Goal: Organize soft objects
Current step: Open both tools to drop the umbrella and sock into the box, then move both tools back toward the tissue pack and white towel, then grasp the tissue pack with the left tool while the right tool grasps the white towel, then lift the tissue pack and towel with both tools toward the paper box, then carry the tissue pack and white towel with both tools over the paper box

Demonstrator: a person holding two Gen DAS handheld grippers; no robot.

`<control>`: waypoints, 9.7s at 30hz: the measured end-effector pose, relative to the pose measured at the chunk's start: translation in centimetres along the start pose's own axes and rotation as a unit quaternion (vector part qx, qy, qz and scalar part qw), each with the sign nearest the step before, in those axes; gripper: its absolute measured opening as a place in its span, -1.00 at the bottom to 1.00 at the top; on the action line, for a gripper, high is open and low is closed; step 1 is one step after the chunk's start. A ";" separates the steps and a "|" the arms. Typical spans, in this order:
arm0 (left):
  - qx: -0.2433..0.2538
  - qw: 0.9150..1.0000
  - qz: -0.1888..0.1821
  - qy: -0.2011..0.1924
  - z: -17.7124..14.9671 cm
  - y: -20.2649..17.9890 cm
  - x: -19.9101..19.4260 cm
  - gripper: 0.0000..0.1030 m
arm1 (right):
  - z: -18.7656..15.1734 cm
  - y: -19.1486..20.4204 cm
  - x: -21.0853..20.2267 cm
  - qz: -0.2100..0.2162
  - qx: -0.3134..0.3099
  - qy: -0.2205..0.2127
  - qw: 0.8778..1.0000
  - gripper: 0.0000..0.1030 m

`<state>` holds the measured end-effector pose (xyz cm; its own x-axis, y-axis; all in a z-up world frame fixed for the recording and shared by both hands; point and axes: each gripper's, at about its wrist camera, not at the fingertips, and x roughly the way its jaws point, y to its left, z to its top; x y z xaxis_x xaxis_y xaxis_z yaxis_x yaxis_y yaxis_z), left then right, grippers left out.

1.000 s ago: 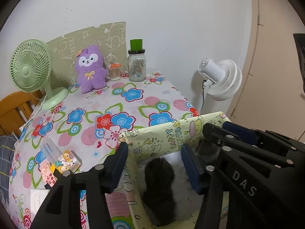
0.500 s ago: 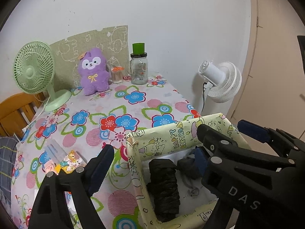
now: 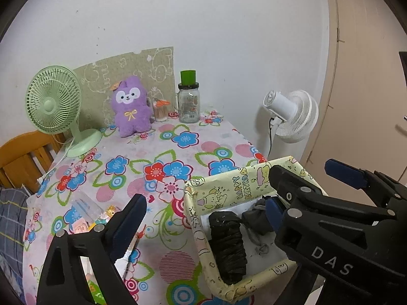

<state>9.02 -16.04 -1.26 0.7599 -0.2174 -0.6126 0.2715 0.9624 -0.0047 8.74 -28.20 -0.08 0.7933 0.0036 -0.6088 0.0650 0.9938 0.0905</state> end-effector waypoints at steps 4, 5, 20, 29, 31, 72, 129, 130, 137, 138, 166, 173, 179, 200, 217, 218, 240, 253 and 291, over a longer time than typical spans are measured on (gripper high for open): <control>0.009 1.000 -0.003 -0.005 0.0 0.3 -0.9 0.95 | -0.1 0.3 -0.7 -0.002 0.006 -0.004 1.000 0.61; 0.012 1.000 -0.002 -0.006 -0.1 0.3 -1.1 0.95 | -0.1 0.4 -0.9 -0.003 0.008 -0.006 1.000 0.61; 0.018 1.000 0.003 -0.026 -0.6 2.4 -3.8 0.99 | -0.5 3.3 -3.3 -0.008 -0.009 -0.030 0.999 0.77; 0.019 0.999 0.007 -0.033 -1.1 4.3 -5.0 0.99 | -0.9 5.7 -4.2 -0.008 -0.017 -0.042 0.999 0.82; 0.020 0.999 0.008 -0.033 -1.2 4.7 -5.2 0.99 | -1.1 6.2 -4.4 -0.009 -0.014 -0.044 0.999 0.83; -0.031 0.999 0.037 -0.013 -8.3 15.1 -6.2 0.99 | -7.3 17.4 -2.4 0.045 -0.052 -0.031 0.997 0.83; -0.075 0.994 0.046 0.061 -13.1 18.8 0.5 -0.49 | -11.5 20.3 7.5 0.048 -0.069 0.080 0.993 0.81; -0.071 0.994 0.051 0.060 -13.1 18.7 0.5 -0.49 | -11.5 20.4 7.8 0.049 -0.068 0.083 0.993 0.79; -0.056 0.994 0.064 0.066 -13.0 18.5 1.8 -0.42 | -11.6 20.4 9.8 0.060 -0.046 0.118 0.990 0.58; -0.058 0.994 0.062 0.068 -13.0 18.6 1.9 -0.42 | -11.6 20.5 10.1 0.063 -0.044 0.121 0.990 0.54; -0.057 0.994 0.054 0.080 -13.1 18.0 1.9 0.23 | -11.5 20.9 10.4 0.102 -0.057 0.149 0.982 -0.41; -0.056 0.993 0.062 0.089 -13.3 17.8 2.3 0.23 | -11.8 21.2 11.4 0.117 -0.057 0.167 0.977 -0.41; -0.051 0.993 0.055 0.088 -13.1 17.5 2.5 -0.33 | -11.7 21.0 11.5 0.121 -0.058 0.162 0.978 -0.59; -0.049 0.996 0.049 0.061 -12.6 16.0 0.2 -0.61 | -11.2 19.4 7.4 0.092 -0.066 0.124 0.986 -0.64; -0.036 0.998 0.047 0.035 -10.9 13.7 -2.7 -0.61 | -9.5 18.3 2.9 0.069 -0.074 0.081 0.992 -0.64; -0.034 0.998 0.047 0.033 -10.7 13.5 -3.0 -0.61 | -9.3 18.2 2.7 0.069 -0.073 0.079 0.992 -0.64; -0.024 0.998 0.055 -0.005 -7.1 12.3 -6.4 -0.60 | -5.6 17.6 -1.5 0.067 -0.080 0.034 0.994 -0.64; -0.017 0.998 0.062 -0.022 -5.1 11.8 -7.2 -0.60 | -3.5 17.2 -2.4 0.072 -0.080 0.015 0.994 -0.64; 0.003 0.998 0.050 -0.032 -0.3 4.2 -4.6 -0.60 | 0.7 8.9 -1.9 0.051 -0.078 -0.002 0.996 -0.64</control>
<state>6.48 -10.92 1.29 0.8190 -0.1311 -0.5586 0.1963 0.9788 0.0580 8.22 -19.49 2.42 0.7934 0.1059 -0.5994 -0.1117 0.9934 0.0276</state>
